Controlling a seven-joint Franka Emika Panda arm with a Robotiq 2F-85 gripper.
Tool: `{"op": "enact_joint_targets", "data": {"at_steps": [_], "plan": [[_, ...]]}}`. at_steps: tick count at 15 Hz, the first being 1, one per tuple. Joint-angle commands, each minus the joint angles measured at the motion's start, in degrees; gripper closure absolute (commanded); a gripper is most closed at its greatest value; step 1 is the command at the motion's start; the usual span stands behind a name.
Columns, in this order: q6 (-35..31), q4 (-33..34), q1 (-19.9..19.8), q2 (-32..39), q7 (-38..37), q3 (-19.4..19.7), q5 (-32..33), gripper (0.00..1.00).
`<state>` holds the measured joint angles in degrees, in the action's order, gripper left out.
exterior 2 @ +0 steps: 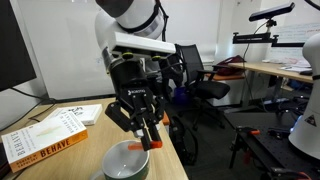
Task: Put the marker in the mug
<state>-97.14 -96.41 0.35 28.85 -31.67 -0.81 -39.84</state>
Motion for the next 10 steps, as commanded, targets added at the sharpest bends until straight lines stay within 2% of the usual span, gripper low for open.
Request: {"op": "enact_joint_targets", "data": {"at_steps": [1, 5, 10], "plan": [[1.5, 2.0, -2.8, 2.9, 0.5, -0.3, -9.2, 0.95], [0.9, 1.9, -3.2, 5.2, -0.3, 0.8, -13.5, 0.95], [-1.6, 1.0, -2.1, 6.2, -0.7, 1.7, -14.9, 0.95]]}}
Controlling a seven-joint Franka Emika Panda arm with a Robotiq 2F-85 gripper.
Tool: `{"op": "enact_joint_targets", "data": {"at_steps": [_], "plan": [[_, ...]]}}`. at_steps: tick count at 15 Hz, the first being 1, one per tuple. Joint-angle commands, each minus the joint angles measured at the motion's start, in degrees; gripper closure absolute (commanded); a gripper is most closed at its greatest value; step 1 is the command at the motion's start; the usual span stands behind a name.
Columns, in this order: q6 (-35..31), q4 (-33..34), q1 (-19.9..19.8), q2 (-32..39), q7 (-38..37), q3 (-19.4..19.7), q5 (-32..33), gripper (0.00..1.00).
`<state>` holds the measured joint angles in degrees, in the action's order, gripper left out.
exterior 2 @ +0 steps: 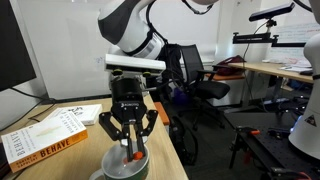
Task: Put the marker in the mug
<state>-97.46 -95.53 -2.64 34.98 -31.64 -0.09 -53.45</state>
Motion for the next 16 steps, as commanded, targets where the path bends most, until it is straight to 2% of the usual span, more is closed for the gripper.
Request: {"op": "enact_joint_targets", "data": {"at_steps": [1, 4, 5, 6, 7, 8, 14, 15, 16], "plan": [[-2.0, 0.1, 1.0, 0.0, -1.1, 1.1, -1.2, 0.95], [-3.1, -0.1, 0.9, -0.1, -1.2, 1.1, -1.2, 0.95], [-3.4, -0.3, 0.8, -0.1, -1.4, 1.1, -1.5, 0.86], [-3.3, -0.2, 0.8, -0.1, -1.3, 1.1, -1.3, 0.56], [-3.7, -0.3, 0.8, -0.2, -1.1, 1.2, -1.2, 0.55], [-4.0, -0.4, 0.9, -0.3, -1.1, 1.3, -1.1, 0.50], [-6.0, -1.3, 2.3, -3.3, -1.1, 1.5, 0.7, 0.04], [-6.3, -1.5, 2.8, -4.3, -1.4, 1.5, 1.1, 0.00], [-6.4, -1.7, 3.2, -5.4, -1.5, 1.5, 1.5, 0.00]]}}
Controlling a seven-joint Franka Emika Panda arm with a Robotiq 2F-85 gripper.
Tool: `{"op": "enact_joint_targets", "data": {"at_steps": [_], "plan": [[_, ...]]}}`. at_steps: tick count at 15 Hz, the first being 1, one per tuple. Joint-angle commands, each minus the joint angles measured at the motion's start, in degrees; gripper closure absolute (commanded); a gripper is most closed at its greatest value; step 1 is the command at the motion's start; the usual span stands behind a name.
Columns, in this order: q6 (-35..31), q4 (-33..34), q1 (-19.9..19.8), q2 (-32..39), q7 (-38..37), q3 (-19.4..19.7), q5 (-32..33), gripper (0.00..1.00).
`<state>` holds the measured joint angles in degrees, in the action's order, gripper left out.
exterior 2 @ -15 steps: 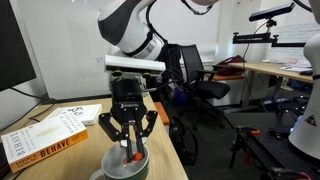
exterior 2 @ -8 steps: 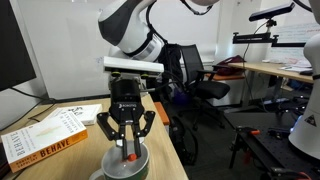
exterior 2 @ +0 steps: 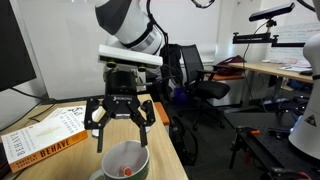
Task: Put the marker in the mug
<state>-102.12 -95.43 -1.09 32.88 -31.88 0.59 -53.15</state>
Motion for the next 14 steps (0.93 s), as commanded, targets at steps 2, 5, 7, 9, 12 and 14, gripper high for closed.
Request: {"op": "enact_joint_targets", "data": {"at_steps": [2, 5, 7, 9, 12, 14], "plan": [[-1.9, -2.2, 2.7, -5.2, -3.0, 1.0, 2.7, 0.00], [-1.4, -2.6, 3.6, -7.2, -5.3, 0.9, 4.7, 0.00], [-1.4, -2.9, 3.9, -7.9, -5.8, 0.7, 6.0, 0.00], [-1.3, -3.3, 4.2, -8.4, -6.2, 0.7, 7.2, 0.00], [-1.2, -3.9, 3.9, -9.0, -5.4, 0.4, 7.7, 0.00], [-1.0, -4.2, 4.0, -9.4, -6.3, 0.5, 8.1, 0.00]]}}
